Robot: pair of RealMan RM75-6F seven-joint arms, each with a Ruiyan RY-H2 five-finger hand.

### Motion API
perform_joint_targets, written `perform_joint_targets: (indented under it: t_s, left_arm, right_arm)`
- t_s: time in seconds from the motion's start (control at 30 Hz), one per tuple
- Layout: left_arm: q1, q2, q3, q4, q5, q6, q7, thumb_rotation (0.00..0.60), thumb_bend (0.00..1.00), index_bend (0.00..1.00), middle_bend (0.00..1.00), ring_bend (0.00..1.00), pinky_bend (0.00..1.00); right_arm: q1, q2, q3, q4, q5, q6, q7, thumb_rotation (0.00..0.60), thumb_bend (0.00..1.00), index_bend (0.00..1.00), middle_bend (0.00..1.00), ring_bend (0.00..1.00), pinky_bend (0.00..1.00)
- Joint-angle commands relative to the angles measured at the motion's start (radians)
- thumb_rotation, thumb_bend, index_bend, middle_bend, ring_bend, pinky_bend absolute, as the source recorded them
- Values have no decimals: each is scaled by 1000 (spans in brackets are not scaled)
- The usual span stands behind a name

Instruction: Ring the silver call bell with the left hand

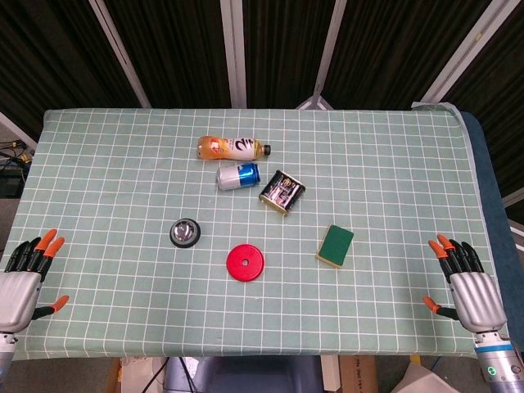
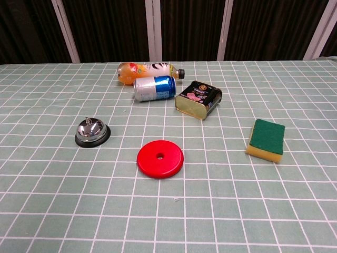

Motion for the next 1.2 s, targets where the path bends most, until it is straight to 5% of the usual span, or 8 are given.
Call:
perform_joint_targets:
  t_s: [0.03,0.93,1.2]
  left_arm:
    - [1,0,0,0,1,1,2,600,133,0,0,0,0]
    - [-14,-11,-1,-2,-3,-27,34,600,147,0,0,0,0]
    - [-108,-37,-57,-46,-57,-142,142,600,242,0,0,0,0]
  right_arm:
    - [0,1,-1,0,-1,1,1,600,220,0,0,0,0]
    - [-9,7,-3,-1,-3,12,11,600,220,0,0,0,0]
    - [-10,7,-3,-3,-2,11,15,600,220,0,0,0,0]
